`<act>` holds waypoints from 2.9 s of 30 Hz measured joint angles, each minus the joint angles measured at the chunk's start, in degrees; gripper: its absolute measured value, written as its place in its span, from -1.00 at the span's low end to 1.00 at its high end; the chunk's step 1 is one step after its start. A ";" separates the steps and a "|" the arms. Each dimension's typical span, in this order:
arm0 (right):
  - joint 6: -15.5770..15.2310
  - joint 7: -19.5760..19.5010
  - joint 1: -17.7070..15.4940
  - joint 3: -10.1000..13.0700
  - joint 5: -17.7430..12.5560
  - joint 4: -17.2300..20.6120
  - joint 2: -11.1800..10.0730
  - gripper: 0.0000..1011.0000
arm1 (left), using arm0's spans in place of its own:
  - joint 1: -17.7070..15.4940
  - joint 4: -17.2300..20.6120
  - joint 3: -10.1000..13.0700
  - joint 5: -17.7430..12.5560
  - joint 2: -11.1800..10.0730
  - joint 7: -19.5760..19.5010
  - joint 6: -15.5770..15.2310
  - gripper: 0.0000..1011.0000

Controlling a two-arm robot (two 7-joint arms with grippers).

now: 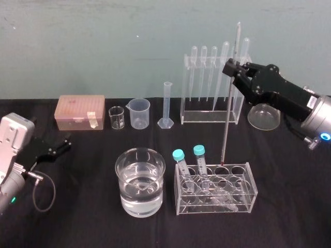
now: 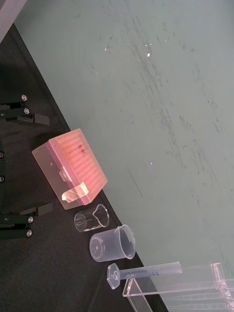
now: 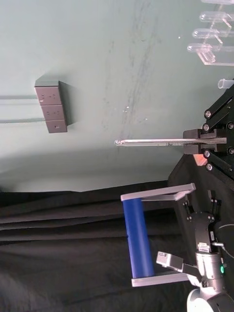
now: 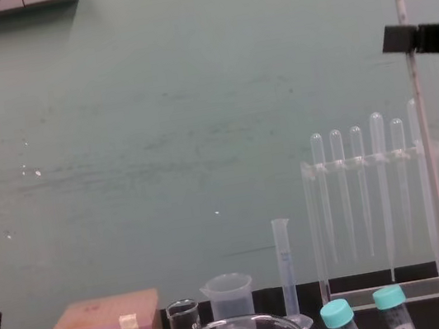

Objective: Hold the thermometer with one hand and immerse one end into the beaker, then reinsert it into the test tube rack.

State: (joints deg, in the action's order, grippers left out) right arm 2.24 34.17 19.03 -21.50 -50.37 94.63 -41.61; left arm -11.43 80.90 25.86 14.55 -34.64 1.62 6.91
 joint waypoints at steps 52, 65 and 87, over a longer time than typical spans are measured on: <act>-0.67 1.87 -0.70 -1.54 9.27 -8.21 6.43 -0.89 | 0.00 0.00 0.00 0.00 0.00 0.00 0.00 0.99; -0.79 1.90 -0.67 -1.57 9.28 -8.21 6.36 -0.45 | 0.00 0.00 0.00 0.00 0.00 0.00 0.00 0.99; -0.31 -7.74 -2.89 1.34 12.48 -6.66 7.25 0.88 | 0.00 0.00 0.00 0.00 0.00 0.00 0.00 0.99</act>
State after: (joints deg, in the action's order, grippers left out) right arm 1.93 26.43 16.13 -20.16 -37.89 87.97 -34.36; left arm -11.43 80.90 25.86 14.55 -34.65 1.62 6.91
